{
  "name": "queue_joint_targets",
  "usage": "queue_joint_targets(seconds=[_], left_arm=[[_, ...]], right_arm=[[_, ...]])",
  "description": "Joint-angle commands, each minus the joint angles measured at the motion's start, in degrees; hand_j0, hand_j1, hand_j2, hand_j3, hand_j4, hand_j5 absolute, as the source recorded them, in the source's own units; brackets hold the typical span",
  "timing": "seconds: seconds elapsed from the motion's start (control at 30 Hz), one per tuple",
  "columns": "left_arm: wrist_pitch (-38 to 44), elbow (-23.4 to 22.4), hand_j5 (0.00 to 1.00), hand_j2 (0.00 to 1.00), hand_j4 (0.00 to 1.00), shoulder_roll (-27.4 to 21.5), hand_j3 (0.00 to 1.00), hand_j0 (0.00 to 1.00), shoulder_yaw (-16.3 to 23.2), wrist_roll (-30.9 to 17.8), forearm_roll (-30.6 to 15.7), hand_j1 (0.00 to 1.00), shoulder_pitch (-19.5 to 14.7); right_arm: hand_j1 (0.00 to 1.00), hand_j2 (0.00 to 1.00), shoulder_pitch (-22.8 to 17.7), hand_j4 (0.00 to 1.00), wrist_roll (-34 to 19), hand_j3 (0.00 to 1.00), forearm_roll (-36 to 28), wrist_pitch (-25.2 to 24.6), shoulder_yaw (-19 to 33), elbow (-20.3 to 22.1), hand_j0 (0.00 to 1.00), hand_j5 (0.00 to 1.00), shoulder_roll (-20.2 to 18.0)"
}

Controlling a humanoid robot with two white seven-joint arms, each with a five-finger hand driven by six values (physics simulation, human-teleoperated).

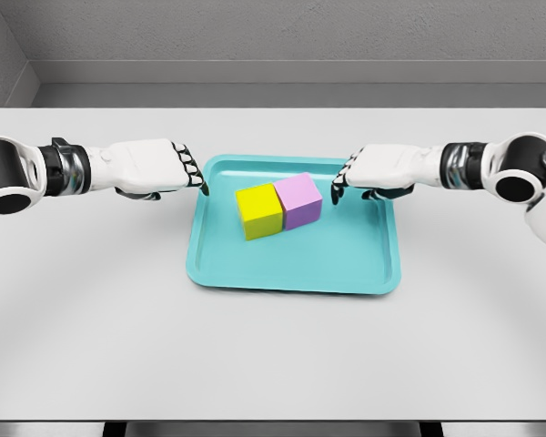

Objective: Push two cubes

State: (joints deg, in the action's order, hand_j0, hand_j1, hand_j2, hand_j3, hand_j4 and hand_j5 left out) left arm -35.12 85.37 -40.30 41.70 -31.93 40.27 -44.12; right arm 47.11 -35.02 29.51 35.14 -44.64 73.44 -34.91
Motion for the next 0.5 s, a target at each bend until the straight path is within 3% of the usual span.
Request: queue_joint_targets(seconds=[0.0,0.47], left_arm=[[0.1,-0.1,0.78,0.78,0.78,0.0,0.78,0.78,0.0,0.0,-0.2,0.78,0.0],[0.1,0.0,0.78,0.78,0.78,0.0,0.78,0.78,0.0,0.0,-0.4,0.78,0.0]], right_arm=[[0.61,0.61,0.0,0.61,0.0,0.61,0.0,-0.1,0.0,-1.4,0.61,0.61,0.6],[0.61,0.61,1.1,0.61,0.0,0.61,2.6,-0.1,-0.2,-6.6,0.61,0.61,4.8]])
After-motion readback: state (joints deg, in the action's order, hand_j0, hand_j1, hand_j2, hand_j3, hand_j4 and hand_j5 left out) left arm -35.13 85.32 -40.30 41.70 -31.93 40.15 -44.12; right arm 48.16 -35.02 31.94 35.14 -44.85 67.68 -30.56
